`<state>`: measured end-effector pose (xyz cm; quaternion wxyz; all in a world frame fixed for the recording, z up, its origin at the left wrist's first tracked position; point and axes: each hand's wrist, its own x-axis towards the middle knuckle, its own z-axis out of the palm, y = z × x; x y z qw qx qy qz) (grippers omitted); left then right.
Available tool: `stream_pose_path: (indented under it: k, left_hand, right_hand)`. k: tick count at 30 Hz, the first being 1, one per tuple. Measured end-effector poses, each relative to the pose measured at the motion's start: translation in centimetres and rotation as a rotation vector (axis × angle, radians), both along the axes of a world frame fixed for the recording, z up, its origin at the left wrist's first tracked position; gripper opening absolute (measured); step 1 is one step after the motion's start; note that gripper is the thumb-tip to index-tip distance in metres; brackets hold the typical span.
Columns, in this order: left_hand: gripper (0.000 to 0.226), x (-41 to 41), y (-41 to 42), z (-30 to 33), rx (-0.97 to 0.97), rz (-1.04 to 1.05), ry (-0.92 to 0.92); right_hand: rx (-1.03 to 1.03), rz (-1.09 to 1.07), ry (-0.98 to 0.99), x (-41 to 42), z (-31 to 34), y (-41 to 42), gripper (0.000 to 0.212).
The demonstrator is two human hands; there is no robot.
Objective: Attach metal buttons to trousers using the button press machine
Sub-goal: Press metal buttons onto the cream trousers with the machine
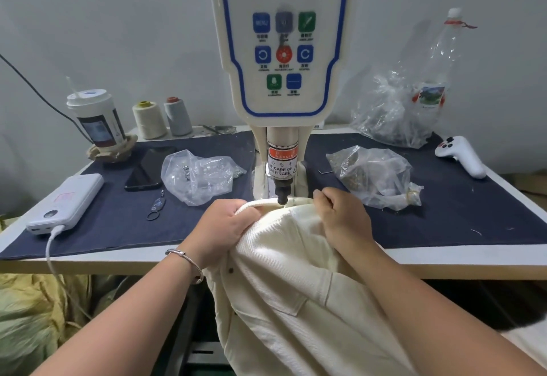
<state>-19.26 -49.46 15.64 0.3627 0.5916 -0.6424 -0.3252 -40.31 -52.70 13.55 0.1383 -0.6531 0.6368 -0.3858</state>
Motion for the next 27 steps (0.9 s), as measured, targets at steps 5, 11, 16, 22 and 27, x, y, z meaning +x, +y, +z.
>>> stream_pose_path:
  k: [5, 11, 16, 22, 27]
  left_hand:
    - [0.037, 0.0, -0.8, -0.2, 0.008, 0.002, -0.088]
    - [0.034, 0.1, -1.0, -1.3, -0.054, 0.027, -0.232]
    - [0.034, 0.5, -0.4, -1.7, -0.091, 0.037, -0.205]
    - [0.038, 0.3, -0.3, -1.6, -0.092, 0.058, -0.253]
    - [0.033, 0.3, 0.0, -1.9, -0.116, 0.084, -0.384]
  right_hand:
    - [0.036, 0.003, -0.007, -0.1, -0.2, -0.4, 0.046]
    - [-0.007, -0.005, 0.009, 0.0, -0.5, 0.1, 0.046]
    - [-0.045, 0.016, -0.064, 0.1, -0.7, 0.5, 0.048]
    - [-0.03, 0.027, -0.032, 0.0, -0.6, 0.2, 0.047]
    - [-0.048, 0.022, -0.014, 0.1, -0.8, 0.3, 0.046]
